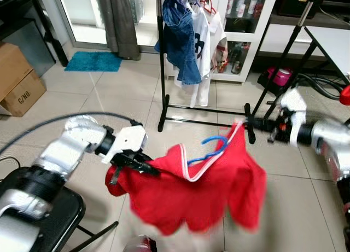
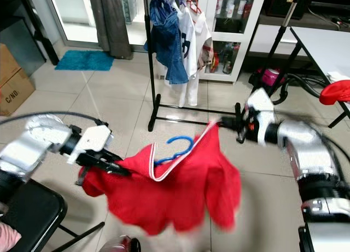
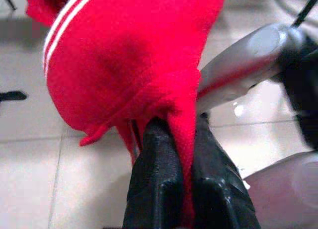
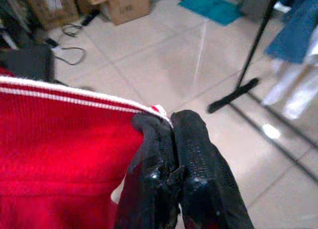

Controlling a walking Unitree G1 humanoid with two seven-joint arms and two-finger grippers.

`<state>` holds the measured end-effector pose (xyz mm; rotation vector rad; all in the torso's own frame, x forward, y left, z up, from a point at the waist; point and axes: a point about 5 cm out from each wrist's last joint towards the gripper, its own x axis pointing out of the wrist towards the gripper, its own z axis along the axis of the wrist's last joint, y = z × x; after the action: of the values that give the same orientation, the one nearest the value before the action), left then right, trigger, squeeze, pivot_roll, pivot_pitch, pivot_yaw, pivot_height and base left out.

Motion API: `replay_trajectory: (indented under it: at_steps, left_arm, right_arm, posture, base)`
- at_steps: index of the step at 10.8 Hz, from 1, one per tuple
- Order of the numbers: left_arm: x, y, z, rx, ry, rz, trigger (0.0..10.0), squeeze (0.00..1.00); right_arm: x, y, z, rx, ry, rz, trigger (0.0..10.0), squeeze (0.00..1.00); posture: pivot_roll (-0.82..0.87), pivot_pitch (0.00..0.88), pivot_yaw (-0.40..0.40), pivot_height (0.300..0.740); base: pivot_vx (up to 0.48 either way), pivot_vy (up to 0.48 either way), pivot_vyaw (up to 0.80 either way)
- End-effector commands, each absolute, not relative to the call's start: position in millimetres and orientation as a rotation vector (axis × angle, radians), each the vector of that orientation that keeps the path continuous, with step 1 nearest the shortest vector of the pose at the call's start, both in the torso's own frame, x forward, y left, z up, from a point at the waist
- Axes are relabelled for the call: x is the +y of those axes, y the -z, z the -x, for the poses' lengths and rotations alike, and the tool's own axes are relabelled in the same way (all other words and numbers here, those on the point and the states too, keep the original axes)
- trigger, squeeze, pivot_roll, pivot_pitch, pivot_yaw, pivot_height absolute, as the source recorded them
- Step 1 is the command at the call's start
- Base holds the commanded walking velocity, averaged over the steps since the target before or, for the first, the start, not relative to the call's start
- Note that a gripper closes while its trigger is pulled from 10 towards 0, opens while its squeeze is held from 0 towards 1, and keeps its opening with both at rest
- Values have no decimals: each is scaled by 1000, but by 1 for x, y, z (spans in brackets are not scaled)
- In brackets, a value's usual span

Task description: Hang hanger

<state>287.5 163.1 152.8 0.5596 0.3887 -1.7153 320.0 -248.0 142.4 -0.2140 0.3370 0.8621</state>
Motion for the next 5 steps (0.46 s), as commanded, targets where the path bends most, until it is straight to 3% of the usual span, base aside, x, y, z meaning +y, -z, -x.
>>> replay_trajectory:
  at_steps: [1, 3, 5]
  left_arm:
    - [163, -159, -286, 358, 1735, -550, 0, 0]
    - [163, -161, -284, 364, 1760, -505, 0, 0]
    - [162, -166, -282, 373, 1776, -468, 0, 0]
  right_arm:
    - [-245, -152, -321, 307, -902, 184, 10000, 1000]
    - [-249, -145, -307, 444, -1032, 260, 10000, 1000]
    - [-265, -134, -307, 567, -951, 359, 10000, 1000]
  posture:
    - [53, 19, 10, 740]
    - [46, 18, 16, 740]
    - [41, 16, 12, 740]
  base:
    - [0, 0, 0]
    - [0, 0, 0]
    - [0, 0, 0]
